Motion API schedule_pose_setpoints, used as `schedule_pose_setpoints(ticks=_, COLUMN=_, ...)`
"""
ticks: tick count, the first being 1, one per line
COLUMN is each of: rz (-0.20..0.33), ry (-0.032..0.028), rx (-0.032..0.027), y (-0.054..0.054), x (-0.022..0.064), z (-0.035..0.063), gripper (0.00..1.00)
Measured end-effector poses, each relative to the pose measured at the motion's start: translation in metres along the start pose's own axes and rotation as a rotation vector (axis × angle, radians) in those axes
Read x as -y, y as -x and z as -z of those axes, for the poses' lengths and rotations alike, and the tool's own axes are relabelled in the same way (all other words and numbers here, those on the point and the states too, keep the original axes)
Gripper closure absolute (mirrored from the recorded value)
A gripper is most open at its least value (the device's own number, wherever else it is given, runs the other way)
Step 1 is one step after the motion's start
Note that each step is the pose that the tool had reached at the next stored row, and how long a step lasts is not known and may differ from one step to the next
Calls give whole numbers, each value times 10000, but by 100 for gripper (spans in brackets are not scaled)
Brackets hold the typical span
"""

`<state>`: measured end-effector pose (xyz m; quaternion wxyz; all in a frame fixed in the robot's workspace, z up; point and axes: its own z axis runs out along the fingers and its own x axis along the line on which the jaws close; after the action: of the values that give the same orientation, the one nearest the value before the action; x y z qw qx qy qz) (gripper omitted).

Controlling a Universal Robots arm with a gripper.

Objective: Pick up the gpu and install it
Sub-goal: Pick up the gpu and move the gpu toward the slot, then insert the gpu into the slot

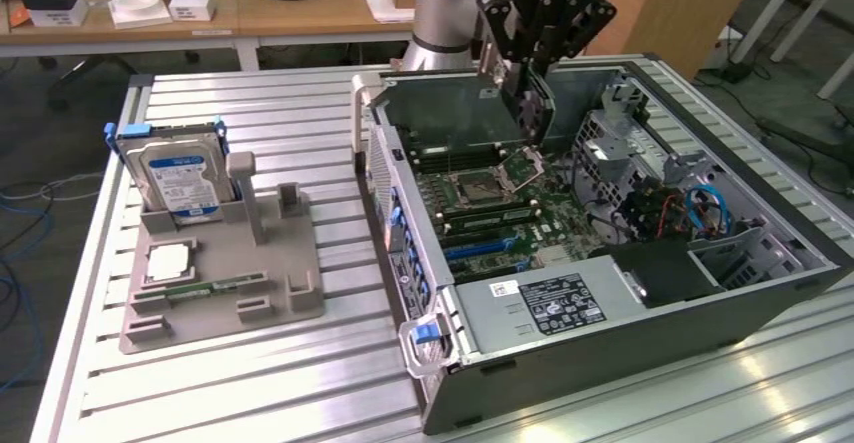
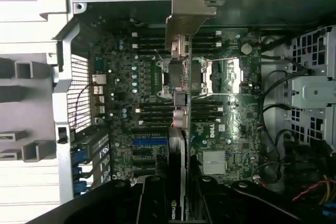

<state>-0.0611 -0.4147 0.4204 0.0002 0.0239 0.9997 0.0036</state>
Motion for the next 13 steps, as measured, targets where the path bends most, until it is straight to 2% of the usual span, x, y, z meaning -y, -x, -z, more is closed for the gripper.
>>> schedule_pose_setpoints(ticks=7, rz=2, ry=1, rx=53, y=249, x=-12, z=-6, gripper=74)
schedule_pose_setpoints(ticks=13, rz=2, ry=2, rx=55, y=261, x=-12, z=-6, gripper=74)
